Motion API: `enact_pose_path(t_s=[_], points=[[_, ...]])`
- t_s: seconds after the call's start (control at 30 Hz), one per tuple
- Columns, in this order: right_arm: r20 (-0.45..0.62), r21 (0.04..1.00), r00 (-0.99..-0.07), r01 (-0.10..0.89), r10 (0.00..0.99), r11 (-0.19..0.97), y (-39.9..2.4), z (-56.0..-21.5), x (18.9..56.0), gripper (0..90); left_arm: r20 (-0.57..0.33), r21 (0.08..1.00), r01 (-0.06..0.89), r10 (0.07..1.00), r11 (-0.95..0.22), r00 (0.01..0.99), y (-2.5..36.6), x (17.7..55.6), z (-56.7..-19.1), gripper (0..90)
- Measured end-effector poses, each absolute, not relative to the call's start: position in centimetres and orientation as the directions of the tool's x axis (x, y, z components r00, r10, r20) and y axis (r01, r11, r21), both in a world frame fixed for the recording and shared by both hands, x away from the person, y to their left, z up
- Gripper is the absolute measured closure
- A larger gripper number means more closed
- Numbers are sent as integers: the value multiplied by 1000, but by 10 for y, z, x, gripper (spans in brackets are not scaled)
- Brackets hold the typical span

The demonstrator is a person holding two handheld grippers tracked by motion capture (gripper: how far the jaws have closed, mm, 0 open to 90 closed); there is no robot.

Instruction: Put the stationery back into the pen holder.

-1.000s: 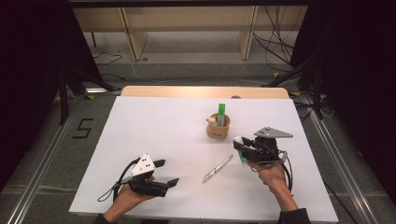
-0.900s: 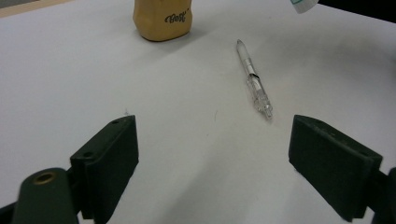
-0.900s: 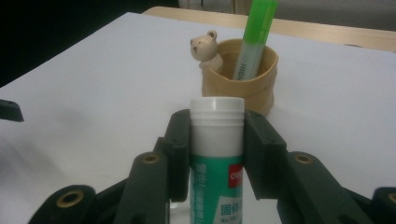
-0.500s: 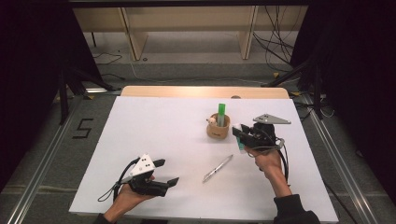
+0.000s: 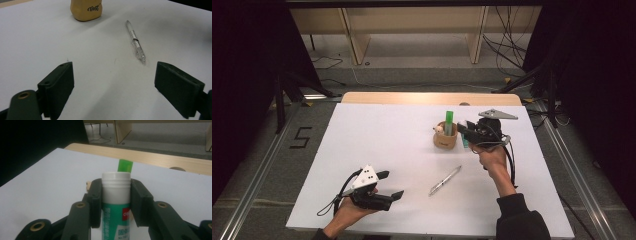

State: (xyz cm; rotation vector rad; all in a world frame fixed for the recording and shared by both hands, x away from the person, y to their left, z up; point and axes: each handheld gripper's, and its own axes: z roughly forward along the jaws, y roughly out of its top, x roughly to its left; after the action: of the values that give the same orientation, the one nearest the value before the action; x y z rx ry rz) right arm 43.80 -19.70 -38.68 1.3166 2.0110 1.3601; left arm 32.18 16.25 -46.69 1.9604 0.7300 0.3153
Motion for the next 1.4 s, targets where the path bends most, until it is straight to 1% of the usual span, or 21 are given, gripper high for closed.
enact_pose_path(t_s=[0.43,0.9,1.4], points=[[216,865,-444,500,870,40,-191,-387,462,656,-88,871,359,612,-336,786,162,322,-467,157],[246,862,-417,507,875,-1,-176,-386,487,655,-90,872,358,609,-334,788,162,322,-467,157],[231,865,-415,502,880,9,-160,-387,505,654,-94,873,358,606,-331,790,162,321,-466,157]])
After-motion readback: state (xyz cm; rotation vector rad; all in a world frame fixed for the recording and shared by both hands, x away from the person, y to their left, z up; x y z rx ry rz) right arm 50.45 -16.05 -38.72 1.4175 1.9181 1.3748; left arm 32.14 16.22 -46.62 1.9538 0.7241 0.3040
